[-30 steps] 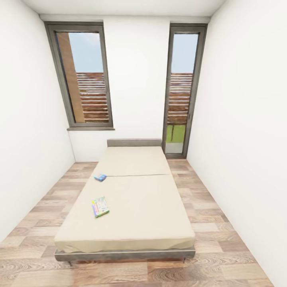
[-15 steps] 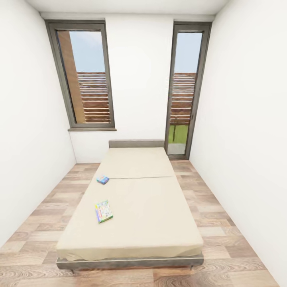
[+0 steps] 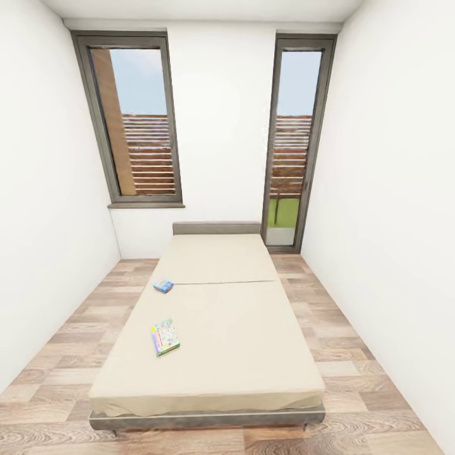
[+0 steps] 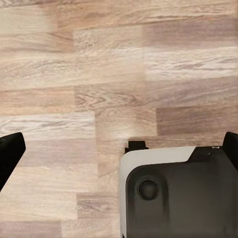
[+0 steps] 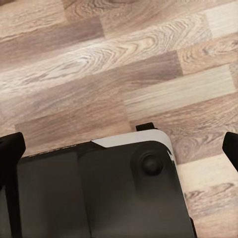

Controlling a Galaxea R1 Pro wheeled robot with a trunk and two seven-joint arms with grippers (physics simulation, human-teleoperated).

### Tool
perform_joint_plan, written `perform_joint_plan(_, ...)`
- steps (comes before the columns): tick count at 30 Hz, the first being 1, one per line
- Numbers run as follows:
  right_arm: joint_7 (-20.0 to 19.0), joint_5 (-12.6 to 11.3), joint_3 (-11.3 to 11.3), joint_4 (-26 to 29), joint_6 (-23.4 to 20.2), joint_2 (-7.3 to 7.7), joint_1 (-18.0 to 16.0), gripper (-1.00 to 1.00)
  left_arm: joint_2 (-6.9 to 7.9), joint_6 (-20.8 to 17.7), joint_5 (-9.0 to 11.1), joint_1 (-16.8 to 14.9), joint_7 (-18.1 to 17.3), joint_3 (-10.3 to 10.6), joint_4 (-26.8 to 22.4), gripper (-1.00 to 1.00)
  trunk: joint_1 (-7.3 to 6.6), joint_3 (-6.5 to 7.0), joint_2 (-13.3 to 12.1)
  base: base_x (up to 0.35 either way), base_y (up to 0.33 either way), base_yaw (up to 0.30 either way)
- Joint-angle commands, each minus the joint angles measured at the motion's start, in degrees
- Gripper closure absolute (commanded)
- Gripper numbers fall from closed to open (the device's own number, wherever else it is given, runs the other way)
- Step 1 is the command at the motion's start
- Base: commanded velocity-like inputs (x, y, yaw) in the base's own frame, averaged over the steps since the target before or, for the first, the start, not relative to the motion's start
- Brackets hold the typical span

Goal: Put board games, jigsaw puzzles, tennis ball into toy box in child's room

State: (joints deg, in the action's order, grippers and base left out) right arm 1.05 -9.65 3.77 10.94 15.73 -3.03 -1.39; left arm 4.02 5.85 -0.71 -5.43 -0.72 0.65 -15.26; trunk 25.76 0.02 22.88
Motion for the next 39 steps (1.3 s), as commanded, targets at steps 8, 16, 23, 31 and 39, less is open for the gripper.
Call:
perform_joint_plan(8,-0.1,-0.1,0.4,0.0,0.2,-0.04,0.0,-1.0,0.02,0.1,-0.1,0.0,-0.1,0.1,0.1,-1.0,0.02,-0.02,0.0,0.001,0.097,0.0)
perform_joint_plan(16,-0.1,-0.1,0.4,0.0,0.3,-0.04,0.0,-1.0,0.02,0.2,-0.1,0.0,-0.1,0.1,0.1,-1.0,0.02,-0.02,0.0,0.0,0.117,0.0)
perform_joint_plan(23,-0.1,-0.1,0.4,0.0,0.3,-0.04,0.0,-1.0,0.02,0.1,0.0,0.0,-0.1,0.1,0.1,-1.0,0.02,-0.02,0.0,0.0,0.06,0.0)
perform_joint_plan(31,-0.1,-0.1,0.3,0.0,0.2,-0.1,0.0,-1.0,0.02,0.2,-0.1,0.0,-0.1,0.1,0.1,-1.0,0.02,-0.02,0.0,0.012,0.127,0.0)
perform_joint_plan(39,-0.1,-0.1,0.3,0.0,0.2,-0.13,0.0,-1.0,0.02,0.2,-0.1,0.0,-0.1,0.1,0.1,-1.0,0.02,-0.02,0.0,0.071,0.013,0.0)
